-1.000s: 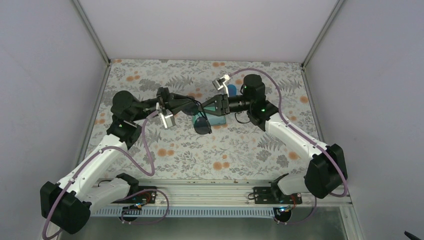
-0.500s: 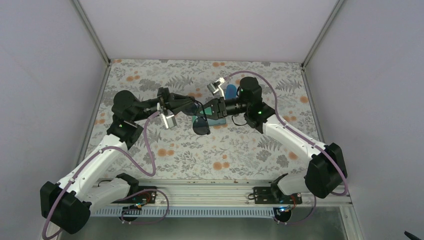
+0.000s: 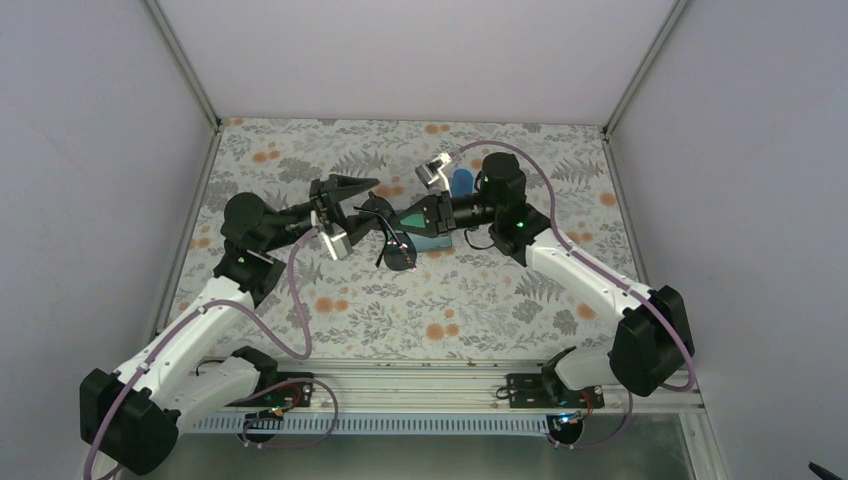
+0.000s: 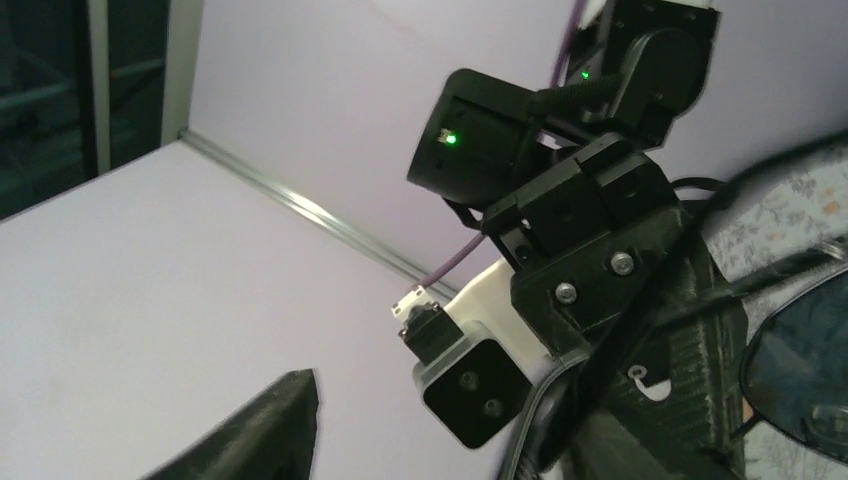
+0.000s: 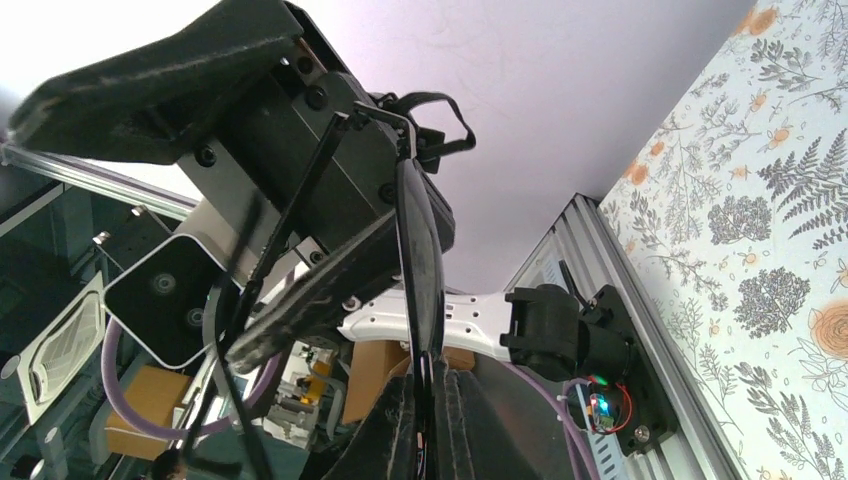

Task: Organize the sunglasses
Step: Fold the sunglasses.

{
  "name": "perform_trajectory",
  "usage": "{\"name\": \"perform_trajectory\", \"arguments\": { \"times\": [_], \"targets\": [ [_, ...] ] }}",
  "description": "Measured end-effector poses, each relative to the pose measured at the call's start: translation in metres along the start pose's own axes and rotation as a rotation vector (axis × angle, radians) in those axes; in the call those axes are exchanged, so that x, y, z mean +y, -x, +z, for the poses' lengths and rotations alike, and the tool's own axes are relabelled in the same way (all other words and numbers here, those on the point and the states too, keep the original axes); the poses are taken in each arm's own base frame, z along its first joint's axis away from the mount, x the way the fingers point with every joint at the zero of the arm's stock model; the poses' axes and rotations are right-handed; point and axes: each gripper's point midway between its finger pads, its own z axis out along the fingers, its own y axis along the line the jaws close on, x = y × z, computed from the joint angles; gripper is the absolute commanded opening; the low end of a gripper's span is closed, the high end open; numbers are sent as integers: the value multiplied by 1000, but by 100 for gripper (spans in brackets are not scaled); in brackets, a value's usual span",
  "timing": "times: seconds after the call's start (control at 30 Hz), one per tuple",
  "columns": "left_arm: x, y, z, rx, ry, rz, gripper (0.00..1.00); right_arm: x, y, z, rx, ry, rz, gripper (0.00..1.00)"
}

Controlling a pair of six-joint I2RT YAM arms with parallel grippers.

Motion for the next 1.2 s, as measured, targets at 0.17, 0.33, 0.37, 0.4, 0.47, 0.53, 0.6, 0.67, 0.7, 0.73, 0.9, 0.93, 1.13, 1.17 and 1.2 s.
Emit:
{"name": "perform_trajectory", "arguments": {
  "times": [0.17,0.33,0.37,0.4,0.47,0.53,0.6,0.67,0.7,0.73,0.9,0.93,1.13,1.17,1.2],
  "targets": [
    [2,2,-9,21,62,14,100,0,2,-1,-6,0,-7,4],
    [6,5,-19,53,127,5,100,3,10,-4,-33,-7,-22,4],
    [7,7,-22,57,139,4,100,3,13,-6,-47,-12,-28,4],
    [7,8,-25,62,154,0,100,4,15,-7,-54,-14,-32,4],
    [7,10,-31,71,179,-9,100,4,21,-11,-80,-24,-39,4],
    [8,13,-38,82,214,-27,100,2,29,-15,-111,-39,-43,4],
    [10,16,-45,89,254,-57,100,1,34,-18,-137,-53,-45,4],
    [16,16,-50,96,303,-107,100,-2,38,-21,-160,-73,-46,4],
    [20,14,-54,105,337,-152,100,-5,40,-23,-173,-86,-46,4],
    [25,11,-57,114,375,-206,100,-8,42,-23,-184,-103,-46,4],
    [58,-36,-73,271,631,-654,100,-34,48,-30,-248,-227,-36,4],
    [67,-50,-74,320,685,-748,100,-43,49,-33,-265,-263,-29,4],
    [18,-150,-77,624,794,-1147,77,-110,30,-65,-349,-493,69,4],
    [-1,-167,-78,687,787,-1212,70,-123,25,-70,-356,-532,92,4],
    [-21,-184,-80,749,776,-1276,63,-133,20,-75,-360,-565,109,4]
  ]
}}
